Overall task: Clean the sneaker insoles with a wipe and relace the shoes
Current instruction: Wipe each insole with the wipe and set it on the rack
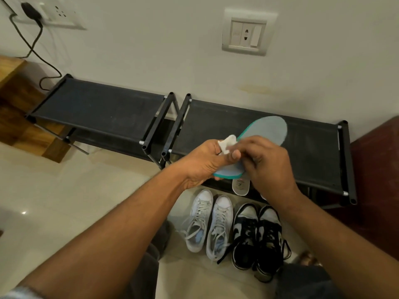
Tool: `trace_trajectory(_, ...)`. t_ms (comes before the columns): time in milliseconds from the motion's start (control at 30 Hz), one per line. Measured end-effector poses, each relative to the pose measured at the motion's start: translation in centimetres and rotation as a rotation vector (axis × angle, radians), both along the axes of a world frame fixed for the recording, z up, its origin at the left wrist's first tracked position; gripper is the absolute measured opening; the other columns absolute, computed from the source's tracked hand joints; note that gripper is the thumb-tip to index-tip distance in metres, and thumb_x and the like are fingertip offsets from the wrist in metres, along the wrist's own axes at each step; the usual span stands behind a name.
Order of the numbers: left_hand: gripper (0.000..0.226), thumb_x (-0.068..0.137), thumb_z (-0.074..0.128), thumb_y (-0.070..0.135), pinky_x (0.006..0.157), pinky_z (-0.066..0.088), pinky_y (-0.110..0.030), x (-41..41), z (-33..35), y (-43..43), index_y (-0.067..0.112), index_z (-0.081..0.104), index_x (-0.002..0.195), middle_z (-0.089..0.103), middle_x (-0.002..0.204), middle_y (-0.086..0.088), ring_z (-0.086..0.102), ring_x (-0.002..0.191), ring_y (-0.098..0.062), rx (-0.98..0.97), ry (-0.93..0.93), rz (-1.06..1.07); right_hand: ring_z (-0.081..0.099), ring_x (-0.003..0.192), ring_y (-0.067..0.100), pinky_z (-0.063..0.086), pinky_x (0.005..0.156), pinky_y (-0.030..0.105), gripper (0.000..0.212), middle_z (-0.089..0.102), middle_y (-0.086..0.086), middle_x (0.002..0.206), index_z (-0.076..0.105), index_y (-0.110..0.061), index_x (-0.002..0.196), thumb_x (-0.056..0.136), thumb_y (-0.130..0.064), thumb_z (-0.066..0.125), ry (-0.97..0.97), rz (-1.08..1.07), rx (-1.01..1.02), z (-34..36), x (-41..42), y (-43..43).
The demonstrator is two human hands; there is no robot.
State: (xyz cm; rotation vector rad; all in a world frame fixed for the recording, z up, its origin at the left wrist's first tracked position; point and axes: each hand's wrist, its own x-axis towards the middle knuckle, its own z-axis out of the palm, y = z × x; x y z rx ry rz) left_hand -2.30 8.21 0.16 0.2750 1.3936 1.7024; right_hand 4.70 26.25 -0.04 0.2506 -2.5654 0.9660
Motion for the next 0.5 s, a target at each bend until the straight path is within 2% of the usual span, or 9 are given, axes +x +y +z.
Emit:
trace_trajectory(67, 0.071, 0.070, 0.087, 0.044, 0.087, 0.058, -0.026, 0.0, 0.3, 0.0, 0.000, 0.068, 0.122, 0.075, 0.112, -0.011, 0.071, 0.102, -0.019, -0.012, 0.029, -0.028, 0.065, 0.097, 0.004, 0.057, 0.090, 0.028, 0.018, 0.074, -0.003, 0.105, 0.080, -0.015, 0.105, 0.090, -0.005, 0.077, -0.014, -0.121, -0.072, 0.1, -0.7, 1.0)
trace_trajectory(100, 0.068, 0.071, 0.089, 0.038, 0.088, 0.058, -0.027, -0.1, 0.3, -0.1, 0.000, 0.067, 0.124, 0.074, 0.113, -0.012, 0.070, 0.103, -0.020, -0.008, 0.025, -0.032, 0.064, 0.098, 0.003, 0.056, 0.091, 0.025, 0.018, 0.074, -0.004, 0.106, 0.080, -0.015, 0.105, 0.091, -0.006, 0.077, -0.012, -0.116, -0.078, 0.2, -0.7, 1.0)
trace_trajectory(200, 0.046, 0.083, 0.085, 0.007, 0.094, 0.059, -0.032, 0.1, 0.2, -0.4, -0.003, 0.064, 0.123, 0.072, 0.110, -0.014, 0.071, 0.104, -0.022, -0.008, 0.041, -0.044, 0.065, 0.101, 0.006, 0.052, 0.093, 0.020, 0.018, 0.073, -0.004, 0.108, 0.081, -0.015, 0.107, 0.090, -0.008, 0.076, 0.010, 0.074, -0.006, 0.3, 0.3, -0.2)
trace_trajectory(233, 0.042, 0.086, 0.081, -0.001, 0.094, 0.060, -0.034, 0.1, 0.3, -0.4, -0.002, 0.064, 0.124, 0.072, 0.111, -0.014, 0.071, 0.103, -0.022, -0.046, 0.068, -0.052, 0.065, 0.101, 0.005, 0.053, 0.092, 0.022, 0.019, 0.073, -0.004, 0.107, 0.081, -0.015, 0.106, 0.090, -0.006, 0.076, 0.013, 0.057, -0.009, 0.1, 0.1, 0.1)
trace_trajectory(333, 0.045, 0.089, 0.077, -0.008, 0.089, 0.060, -0.036, 0.0, 0.7, -0.3, 0.001, 0.065, 0.131, 0.072, 0.110, -0.009, 0.070, 0.099, -0.020, -0.135, 0.140, -0.050, 0.063, 0.097, 0.001, 0.054, 0.088, 0.025, 0.018, 0.073, -0.003, 0.104, 0.080, -0.015, 0.103, 0.090, -0.003, 0.076, 0.006, -0.130, -0.075, 0.2, -0.8, 1.5)
trace_trajectory(400, 0.044, 0.090, 0.071, -0.015, 0.081, 0.059, -0.030, 0.0, 0.9, -0.4, -0.001, 0.063, 0.132, 0.073, 0.103, -0.007, 0.070, 0.093, -0.017, -0.122, 0.127, -0.030, 0.066, 0.099, 0.006, 0.055, 0.090, 0.025, 0.019, 0.074, -0.003, 0.105, 0.081, -0.014, 0.104, 0.089, -0.002, 0.077, 0.025, -0.037, -0.042, 0.5, -0.3, 0.5)
trace_trajectory(467, 0.044, 0.090, 0.065, -0.021, 0.080, 0.059, -0.028, 0.2, 0.7, -0.4, 0.000, 0.063, 0.129, 0.072, 0.100, -0.007, 0.069, 0.093, -0.018, -0.096, 0.120, -0.026, 0.067, 0.100, 0.012, 0.055, 0.091, 0.027, 0.021, 0.074, -0.002, 0.106, 0.081, -0.014, 0.105, 0.088, -0.003, 0.077, 0.054, 0.104, 0.052, 0.3, 0.4, -0.4)
trace_trajectory(500, 0.043, 0.090, 0.064, -0.021, 0.078, 0.059, -0.027, 0.1, 0.7, -0.3, 0.003, 0.064, 0.126, 0.073, 0.098, -0.004, 0.068, 0.091, -0.017, -0.114, 0.130, -0.025, 0.067, 0.100, 0.013, 0.056, 0.091, 0.030, 0.021, 0.074, -0.002, 0.106, 0.081, -0.014, 0.105, 0.088, -0.004, 0.077, 0.049, 0.087, 0.057, 0.1, 0.1, 0.0)
